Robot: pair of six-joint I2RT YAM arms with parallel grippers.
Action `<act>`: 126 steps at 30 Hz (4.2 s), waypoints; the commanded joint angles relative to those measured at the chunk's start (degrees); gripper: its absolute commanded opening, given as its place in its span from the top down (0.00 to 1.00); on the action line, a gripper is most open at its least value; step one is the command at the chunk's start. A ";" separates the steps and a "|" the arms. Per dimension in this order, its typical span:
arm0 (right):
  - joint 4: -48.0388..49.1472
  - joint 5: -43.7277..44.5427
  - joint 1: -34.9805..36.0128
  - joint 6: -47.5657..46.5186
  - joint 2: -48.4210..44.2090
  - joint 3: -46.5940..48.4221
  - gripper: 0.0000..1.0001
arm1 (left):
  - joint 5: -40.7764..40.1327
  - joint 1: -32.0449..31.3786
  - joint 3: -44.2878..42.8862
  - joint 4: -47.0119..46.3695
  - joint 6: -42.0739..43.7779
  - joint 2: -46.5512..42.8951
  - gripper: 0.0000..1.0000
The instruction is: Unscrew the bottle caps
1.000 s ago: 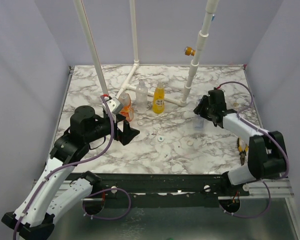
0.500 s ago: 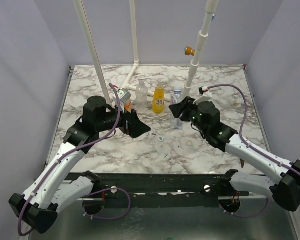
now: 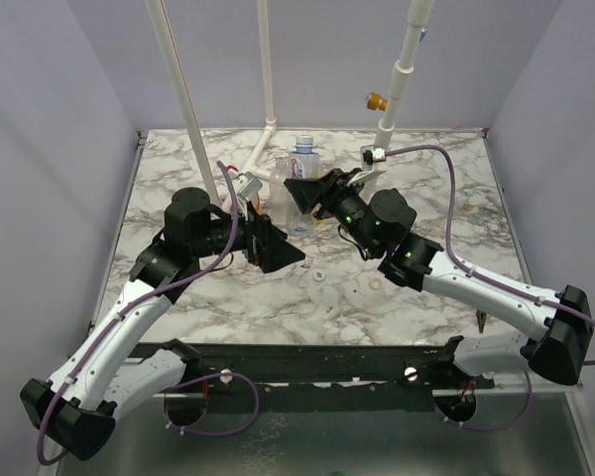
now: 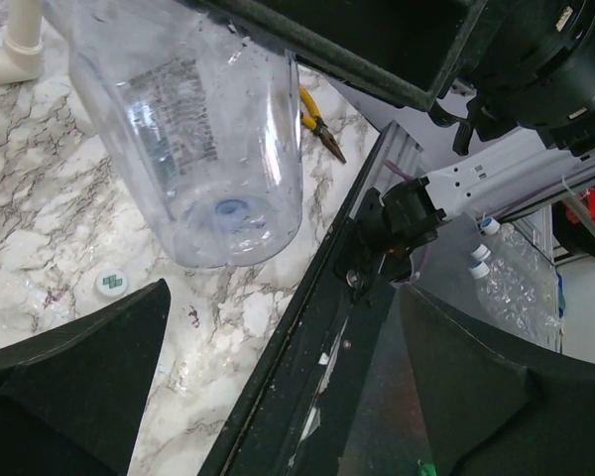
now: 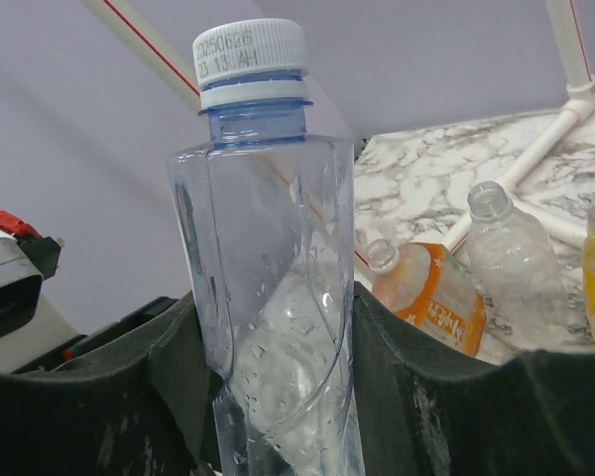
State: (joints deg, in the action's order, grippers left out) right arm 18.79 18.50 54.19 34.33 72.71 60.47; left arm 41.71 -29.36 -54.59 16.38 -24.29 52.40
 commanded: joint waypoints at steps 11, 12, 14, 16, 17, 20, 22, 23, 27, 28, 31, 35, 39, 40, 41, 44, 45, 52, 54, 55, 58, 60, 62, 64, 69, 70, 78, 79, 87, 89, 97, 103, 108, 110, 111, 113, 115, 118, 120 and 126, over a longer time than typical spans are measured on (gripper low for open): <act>5.72 -2.44 4.74 0.43 4.72 4.74 0.52 | -10.64 0.00 -1.86 -2.40 4.04 -1.43 0.01; 5.74 -2.51 4.95 0.33 4.79 4.92 0.53 | -11.30 0.01 -2.14 -2.40 4.53 -1.49 0.01; 5.65 -2.40 5.36 0.32 4.98 5.19 0.53 | -11.66 0.01 -2.65 -2.34 4.86 -1.51 0.02; 6.04 -2.54 5.63 0.05 5.12 5.23 0.53 | -11.08 0.01 -2.80 -2.36 4.66 -1.44 0.04; 6.13 -2.51 5.86 0.02 5.31 5.33 0.53 | -10.77 0.01 -3.04 -2.41 4.33 -1.39 0.07; 7.16 -2.69 6.49 -0.78 5.63 4.93 0.54 | -9.52 0.01 -4.00 -2.48 3.40 -0.84 0.15; 6.98 -2.59 6.88 -1.05 5.99 5.23 0.54 | -9.16 0.01 -4.68 -2.82 3.10 -0.63 0.20; 6.97 -2.68 7.00 -1.34 6.23 5.42 0.54 | -8.81 0.01 -4.81 -2.97 3.24 -0.68 0.23; 6.92 -3.02 7.28 -2.76 6.74 6.50 0.54 | -7.85 0.01 -4.33 -3.31 3.75 -0.85 0.48; 6.81 -3.04 7.25 -3.01 6.67 6.67 0.53 | -7.58 0.01 -4.09 -3.37 3.98 -1.07 0.55; 5.66 -2.81 7.26 -3.52 6.47 7.57 0.42 | -6.77 0.01 -3.73 -3.37 4.71 -1.72 0.71; 0.28 -2.51 6.96 -5.15 6.18 10.82 0.12 | -5.43 0.01 -3.20 -2.94 5.61 -2.43 0.76; -5.10 -11.29 4.26 -8.57 4.03 15.00 0.03 | -2.80 0.01 -2.56 -2.57 6.21 -3.05 0.77; -7.85 -12.83 3.79 -9.10 3.89 17.20 0.03 | -1.88 0.01 -2.25 -2.58 6.42 -3.20 0.77; -10.47 -13.77 3.46 -9.81 3.91 19.04 0.02 | -0.81 0.01 -2.04 -2.58 6.60 -3.30 0.77; -20.02 -16.20 2.56 -10.84 4.88 24.94 0.03 | 1.59 0.01 -1.50 -2.51 8.10 -4.03 0.77; -22.97 -16.23 2.41 -10.89 5.26 26.23 0.05 | 2.03 0.01 -1.37 -2.45 8.68 -4.22 0.77; -30.11 -18.15 1.85 -9.53 4.72 28.61 0.10 | 5.50 0.01 -2.28 -0.20 14.46 -5.39 0.76; -30.48 -20.59 1.79 -9.35 4.77 28.94 0.12 | 6.08 0.01 -2.11 0.85 15.96 -5.55 0.76; -30.77 -20.71 1.79 -9.32 4.95 29.29 0.13 | 6.65 0.01 -2.11 1.32 16.63 -5.51 0.76; -30.98 -20.73 1.84 -9.47 5.27 30.36 0.19 | 7.75 0.03 -1.93 2.55 18.23 -5.63 0.76; -30.50 -20.95 1.79 -9.65 5.32 30.72 0.25 | 7.95 0.01 -1.71 3.80 20.21 -5.82 0.77; -30.30 -21.09 1.79 -10.18 5.38 31.19 0.31 | 7.92 0.01 -1.28 4.84 21.72 -6.06 0.77; -30.26 -21.20 1.84 -10.60 5.55 31.46 0.36 | 7.86 0.01 -0.73 5.39 22.50 -6.34 0.77; -29.32 -23.16 1.79 -10.69 6.17 30.36 0.51 | 7.41 0.01 -0.26 6.18 23.71 -6.63 0.78; -29.12 -23.33 1.80 -10.49 6.24 30.08 0.55 | 7.29 0.00 -0.25 6.13 23.84 -6.56 0.78; -29.51 -23.16 1.79 -10.54 6.50 29.54 0.82 | 5.20 0.01 -0.49 6.15 22.68 -6.16 0.11; -29.46 -23.32 1.79 -10.79 6.55 29.38 0.84 | 4.40 0.01 -0.80 6.20 22.23 -6.08 0.03; -22.22 -24.98 1.88 -11.53 5.98 23.58 0.92 | -2.49 0.01 -0.67 -0.47 9.49 -5.90 0.01; -19.73 -25.33 1.88 -11.35 5.86 22.32 0.93 | -3.28 0.01 -1.25 -1.85 6.72 -5.33 0.01; -12.97 -24.09 3.41 -11.97 6.37 19.55 0.96 | 0.84 0.01 -0.26 -3.81 4.76 -4.10 0.17; -13.43 -21.80 3.55 -13.38 6.42 19.63 0.96 | -3.50 0.01 0.97 -3.72 7.11 -5.11 0.46; -15.70 -19.66 3.59 -13.88 5.99 20.40 0.86 | -6.60 0.01 0.45 -3.54 10.99 -5.18 0.68; -17.36 -18.04 3.60 -13.30 5.79 20.94 0.71 | -7.22 0.01 0.28 -3.46 13.13 -5.12 0.69; -18.48 -16.01 3.60 -13.21 5.68 21.44 0.57 | -7.91 0.01 0.27 -3.42 14.09 -5.05 0.71; -22.42 -14.07 3.49 -12.85 5.80 23.25 0.42 | -9.40 0.01 0.40 -3.29 16.46 -5.02 0.74; -26.29 -12.59 3.48 -12.56 6.41 26.06 0.31 | -11.57 0.01 0.90 -3.29 18.06 -5.07 0.74; -31.89 -10.30 3.46 -11.69 7.37 30.13 0.29 | -14.64 0.01 1.88 -3.28 20.75 -5.14 0.74; -34.68 -9.47 3.41 -11.20 7.94 31.91 0.31 | -16.81 0.01 2.35 -3.37 21.89 -5.12 0.74; -37.43 -12.07 3.37 -11.17 10.16 34.67 0.35 | -18.70 0.01 2.28 -3.81 21.94 -4.12 0.73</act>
State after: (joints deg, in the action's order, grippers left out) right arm -13.06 6.33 57.65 22.90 80.23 92.92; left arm 26.28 -29.36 -52.40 13.37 -4.08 47.97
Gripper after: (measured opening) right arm 0.665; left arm 0.458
